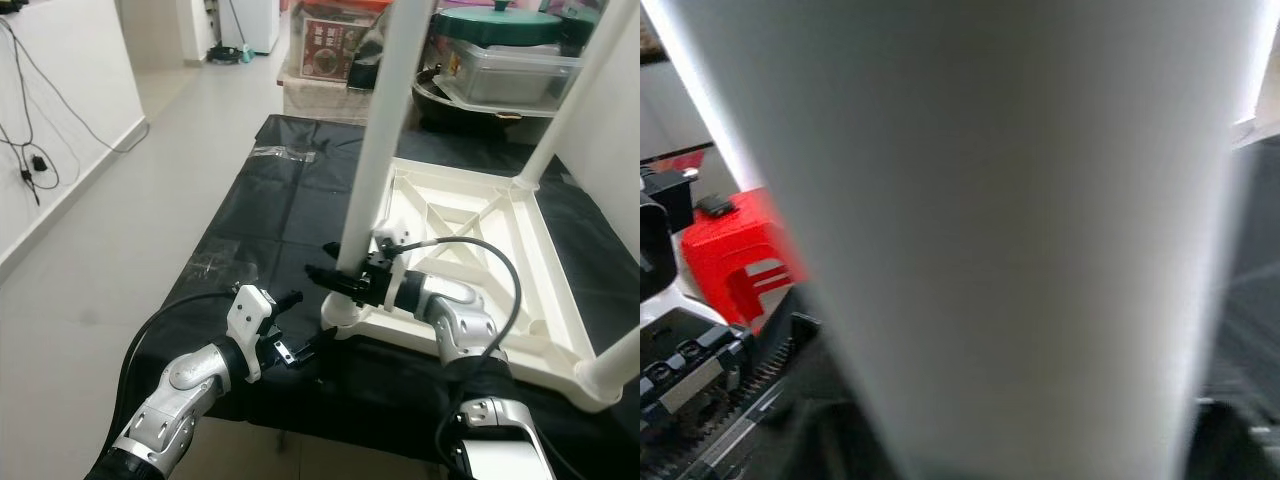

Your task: Building children table

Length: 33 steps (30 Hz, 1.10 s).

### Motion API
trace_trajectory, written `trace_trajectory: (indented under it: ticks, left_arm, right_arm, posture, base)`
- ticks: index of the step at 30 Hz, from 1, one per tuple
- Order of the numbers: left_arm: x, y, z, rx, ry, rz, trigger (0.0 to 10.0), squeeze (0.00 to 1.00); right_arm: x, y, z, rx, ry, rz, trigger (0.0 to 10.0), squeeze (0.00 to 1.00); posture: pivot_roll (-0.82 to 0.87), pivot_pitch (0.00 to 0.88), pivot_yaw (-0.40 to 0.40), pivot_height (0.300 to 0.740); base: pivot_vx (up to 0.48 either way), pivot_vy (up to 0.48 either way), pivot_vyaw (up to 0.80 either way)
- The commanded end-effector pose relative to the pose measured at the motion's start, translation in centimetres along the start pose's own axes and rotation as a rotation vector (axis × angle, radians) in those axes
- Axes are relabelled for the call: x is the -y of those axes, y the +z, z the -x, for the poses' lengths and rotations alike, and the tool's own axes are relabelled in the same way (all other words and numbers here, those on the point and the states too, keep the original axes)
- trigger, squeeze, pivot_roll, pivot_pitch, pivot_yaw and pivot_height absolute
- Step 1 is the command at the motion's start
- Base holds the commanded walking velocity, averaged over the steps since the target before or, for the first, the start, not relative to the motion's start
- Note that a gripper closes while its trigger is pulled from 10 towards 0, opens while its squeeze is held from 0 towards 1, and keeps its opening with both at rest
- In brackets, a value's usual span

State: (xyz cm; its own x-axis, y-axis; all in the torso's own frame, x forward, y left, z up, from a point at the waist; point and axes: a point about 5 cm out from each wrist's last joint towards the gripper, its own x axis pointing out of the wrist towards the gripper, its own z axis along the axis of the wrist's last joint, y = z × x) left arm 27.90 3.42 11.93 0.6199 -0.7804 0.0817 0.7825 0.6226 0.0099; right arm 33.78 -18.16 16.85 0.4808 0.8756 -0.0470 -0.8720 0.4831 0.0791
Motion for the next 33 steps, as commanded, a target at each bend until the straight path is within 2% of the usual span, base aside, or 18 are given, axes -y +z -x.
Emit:
trace_trajectory:
  ticks: [1,4,8,11,13,14,16,17,18,19,21,23,24,26,27,28,29,33]
  left_arm:
    - [0.2,-0.3,-0.1,-0.010,-0.007,-0.009,10.0,0.00]
    - [0.2,-0.3,0.0,-0.010,-0.006,-0.008,10.0,0.00]
    - [0.2,-0.3,0.0,-0.010,-0.006,-0.007,10.0,0.00]
    - [0.2,-0.4,0.2,-0.012,-0.010,-0.004,10.0,0.00]
    - [0.2,-0.4,0.2,-0.012,-0.010,-0.004,10.0,0.00]
    - [0.3,-0.4,0.2,-0.013,-0.012,-0.002,10.0,0.00]
    - [0.3,-0.4,0.2,-0.013,-0.012,-0.002,10.0,0.00]
    - [0.3,-0.5,0.2,-0.014,-0.014,-0.001,10.0,0.00]
    - [0.3,-0.5,0.2,-0.014,-0.014,-0.001,10.0,0.00]
    - [0.2,-0.4,0.1,-0.014,-0.013,-0.001,10.0,0.00]
    - [0.2,-0.4,0.1,-0.014,-0.013,-0.001,10.0,0.00]
    - [0.2,-0.4,0.0,-0.013,-0.010,-0.002,10.0,0.00]
    - [0.2,-0.4,0.0,-0.013,-0.010,-0.002,10.0,0.00]
    - [0.2,-0.4,0.0,-0.013,-0.008,-0.002,10.0,0.00]
    - [0.2,-0.3,0.0,-0.013,-0.007,-0.002,10.0,0.00]
    - [0.2,-0.3,0.0,-0.012,-0.007,-0.002,10.0,0.00]
    - [0.2,-0.3,0.0,-0.012,-0.007,-0.002,10.0,0.00]
    - [0.1,-0.3,0.0,-0.011,-0.006,-0.003,10.0,0.00]
  right_arm:
    - [-0.5,-0.4,-1.0,-0.012,0.033,-0.001,0.0,0.00]
    - [0.2,-0.4,-1.3,0.032,-0.130,0.022,0.0,0.00]
    - [0.6,-0.3,-1.3,0.078,-0.252,0.029,0.0,0.00]
    - [1.9,-0.7,0.4,0.182,-0.863,0.012,0.0,0.00]
    - [1.9,-0.7,0.4,0.182,-0.863,0.012,0.0,0.00]
    - [2.0,-1.3,1.8,0.182,-1.102,0.001,0.0,0.00]
    - [2.0,-1.3,1.8,0.182,-1.102,0.001,0.0,0.00]
    - [1.8,-1.7,3.0,0.182,-1.280,-0.012,0.0,0.00]
    - [1.8,-1.7,3.0,0.182,-1.280,-0.012,0.0,0.00]
    - [1.0,-2.4,3.7,0.193,-1.458,-0.066,0.0,0.00]
    - [1.0,-2.4,3.7,0.193,-1.458,-0.066,0.0,0.00]
    - [-0.4,-3.2,3.9,0.204,-1.624,-0.133,0.0,0.00]
    - [-0.4,-3.2,3.9,0.204,-1.624,-0.133,0.0,0.00]
    - [-1.1,-3.5,2.3,0.214,-1.628,-0.166,0.0,0.00]
    - [-1.3,-3.5,1.3,0.223,-1.585,-0.171,1.1,0.00]
    - [-1.4,-3.5,0.7,0.229,-1.553,-0.172,1.1,0.00]
    - [-1.5,-3.5,0.1,0.254,-1.487,-0.172,10.0,1.00]
    - [-1.7,-2.9,-0.5,0.320,-1.368,-0.126,10.0,1.00]
  posture:
    - [0.09,0.000,-0.080,0.740]
    - [0.09,0.000,-0.088,0.740]
    - [0.09,0.000,-0.081,0.740]
    - [0.06,0.000,-0.058,0.740]
    - [0.06,0.000,-0.058,0.740]
    - [0.06,0.000,-0.058,0.740]
    - [0.06,0.000,-0.058,0.740]
    - [0.06,0.000,-0.058,0.740]
    - [0.06,0.000,-0.058,0.740]
    - [0.06,0.000,-0.062,0.740]
    - [0.06,0.000,-0.062,0.740]
    - [0.06,0.000,-0.063,0.740]
    - [0.06,0.000,-0.063,0.740]
    - [0.06,0.000,-0.065,0.740]
    - [0.06,0.000,-0.066,0.740]
    - [0.06,0.000,-0.066,0.740]
    - [0.06,0.000,-0.067,0.740]
    - [0.06,0.000,-0.068,0.740]
  base:
    - [0.000,0.000,0.00]
    - [0.000,0.000,0.00]
    - [0.000,0.000,0.00]
    - [0.000,0.000,0.00]
    - [0.000,0.000,0.00]
    - [0.000,0.000,0.00]
    - [0.000,0.000,0.00]
    - [0.000,0.000,0.00]
    - [0.000,0.000,0.00]
    - [0.000,0.000,0.00]
    - [0.000,0.000,0.00]
    - [0.000,0.000,0.00]
    - [0.000,0.000,0.00]
    - [0.000,0.000,0.00]
    - [0.000,0.000,0.00]
    - [0.000,0.000,0.00]
    - [0.000,0.000,0.00]
    - [0.000,0.000,0.00]
